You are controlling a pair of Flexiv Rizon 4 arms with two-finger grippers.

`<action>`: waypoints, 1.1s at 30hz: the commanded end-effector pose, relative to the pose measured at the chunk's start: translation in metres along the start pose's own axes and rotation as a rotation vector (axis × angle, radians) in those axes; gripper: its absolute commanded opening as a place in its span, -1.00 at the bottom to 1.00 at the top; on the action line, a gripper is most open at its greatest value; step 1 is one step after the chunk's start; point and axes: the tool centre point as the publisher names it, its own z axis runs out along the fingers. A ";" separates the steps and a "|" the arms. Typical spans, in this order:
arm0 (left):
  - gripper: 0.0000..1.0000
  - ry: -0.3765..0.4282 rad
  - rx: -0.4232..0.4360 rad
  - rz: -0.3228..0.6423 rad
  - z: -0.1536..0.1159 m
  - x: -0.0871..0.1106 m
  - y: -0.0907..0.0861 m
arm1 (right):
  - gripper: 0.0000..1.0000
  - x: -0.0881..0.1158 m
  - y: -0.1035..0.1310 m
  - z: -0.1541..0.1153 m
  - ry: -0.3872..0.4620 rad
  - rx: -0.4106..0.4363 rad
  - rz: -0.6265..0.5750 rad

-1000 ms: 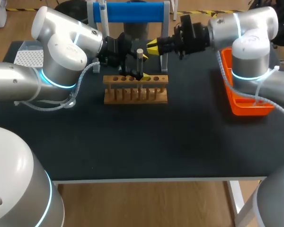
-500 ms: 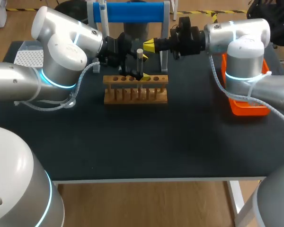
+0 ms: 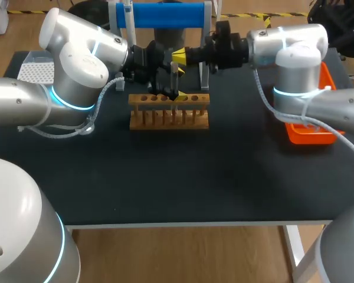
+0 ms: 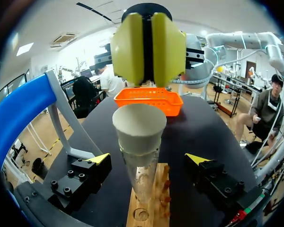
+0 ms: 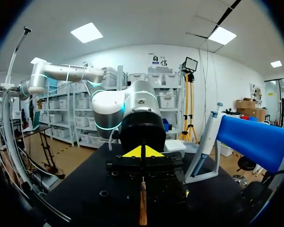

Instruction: Invert the test tube, pick up the pipette, mount the tip to pipette, aspirate from beaker and dispense into the tube, eject the tip, return the pipette, and cap with the stopper.

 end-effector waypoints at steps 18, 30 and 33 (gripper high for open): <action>1.00 0.005 -0.002 0.000 -0.001 -0.001 0.000 | -1.00 -0.007 -0.019 0.008 0.014 0.005 0.024; 1.00 0.005 -0.002 0.000 -0.001 -0.001 0.000 | -1.00 -0.007 -0.030 0.009 0.013 0.012 0.046; 1.00 0.005 -0.002 0.000 -0.001 -0.001 0.000 | -1.00 -0.006 -0.027 0.009 0.012 0.008 0.046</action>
